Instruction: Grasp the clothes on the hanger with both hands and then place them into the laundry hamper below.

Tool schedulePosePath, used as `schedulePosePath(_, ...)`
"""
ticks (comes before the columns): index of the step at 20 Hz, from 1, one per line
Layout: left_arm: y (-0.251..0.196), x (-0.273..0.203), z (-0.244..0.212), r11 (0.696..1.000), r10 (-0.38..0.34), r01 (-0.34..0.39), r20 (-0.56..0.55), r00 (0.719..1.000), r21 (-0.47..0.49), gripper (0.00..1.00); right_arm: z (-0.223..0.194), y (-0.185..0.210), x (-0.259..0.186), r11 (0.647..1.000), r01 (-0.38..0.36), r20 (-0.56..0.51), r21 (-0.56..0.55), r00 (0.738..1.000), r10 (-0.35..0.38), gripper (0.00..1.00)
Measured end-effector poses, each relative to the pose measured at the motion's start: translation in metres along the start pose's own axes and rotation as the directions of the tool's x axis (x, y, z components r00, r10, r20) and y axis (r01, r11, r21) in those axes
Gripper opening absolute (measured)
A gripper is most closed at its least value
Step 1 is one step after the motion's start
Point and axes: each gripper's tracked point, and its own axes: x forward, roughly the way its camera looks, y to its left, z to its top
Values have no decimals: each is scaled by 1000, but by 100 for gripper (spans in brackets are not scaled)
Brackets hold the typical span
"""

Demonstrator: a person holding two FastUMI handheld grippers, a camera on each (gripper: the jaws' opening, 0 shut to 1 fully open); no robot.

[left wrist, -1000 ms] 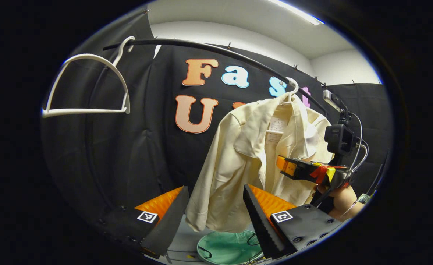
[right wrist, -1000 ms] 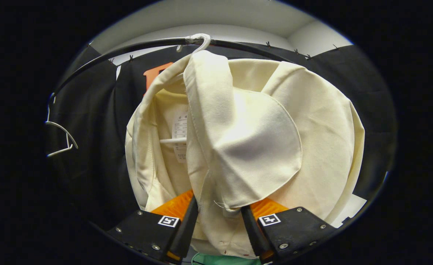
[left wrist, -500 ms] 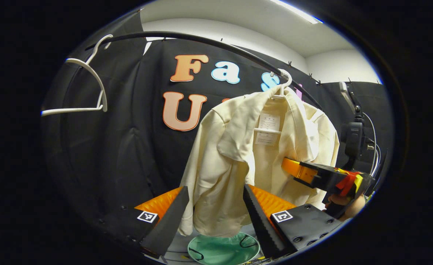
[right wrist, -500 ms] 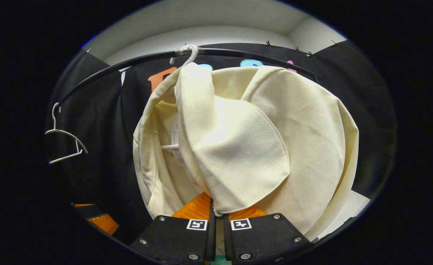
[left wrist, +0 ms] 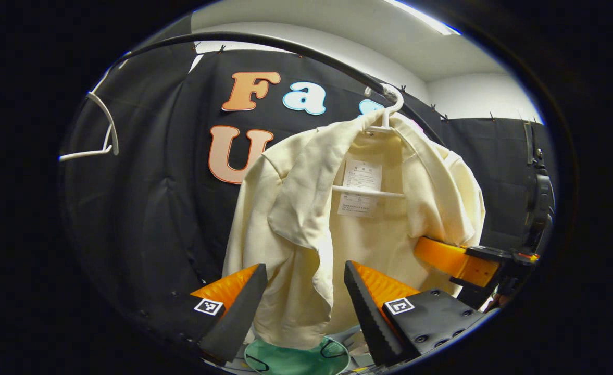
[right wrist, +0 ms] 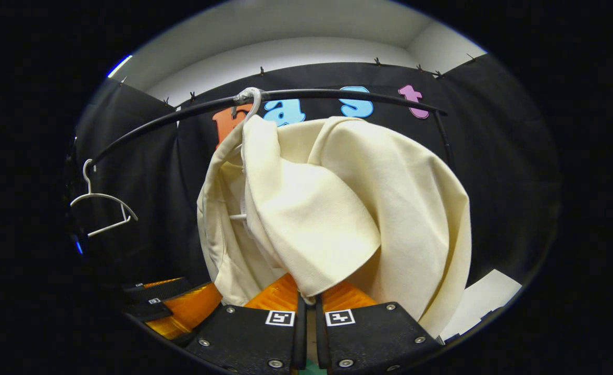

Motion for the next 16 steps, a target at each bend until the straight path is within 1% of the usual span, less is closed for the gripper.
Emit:
schedulePosePath(2,-1,10,0,1000,18,-18,2,1000,-18,97,5,-3,-8,1000,-7,8,-1,1000,7,7)
schedulePosePath(3,-2,17,1,999,29,-29,3,1000,-21,94,9,-4,-11,1000,-11,12,-1,1000,11,7)
schedulePosePath(5,4,27,4,997,68,-68,10,998,-21,100,12,-3,-18,1000,-27,16,1,1000,27,7)
schedulePosePath(6,2,34,5,998,66,-65,12,998,-21,100,13,-5,-20,1000,-30,16,0,999,30,7)
schedulePosePath(7,0,40,7,998,62,-62,15,998,-19,94,14,-5,-23,999,-33,18,-1,999,33,7)
schedulePosePath(8,-2,48,7,998,62,-62,15,998,-11,97,15,-6,-25,999,-35,19,-1,999,35,7)
schedulePosePath(10,-2,58,8,998,68,-68,14,998,1,97,16,-5,-28,999,-41,17,1,999,41,7)
schedulePosePath(11,-1,62,7,997,75,-75,12,997,-2,100,17,-6,-28,999,-41,15,1,999,41,7)
schedulePosePath(15,2,77,7,996,87,-87,9,996,-15,100,19,-6,-31,999,-42,16,-3,999,43,7)
schedulePosePath(16,3,82,7,996,87,-86,6,996,-15,96,19,-6,-31,999,-40,17,-3,999,41,7)
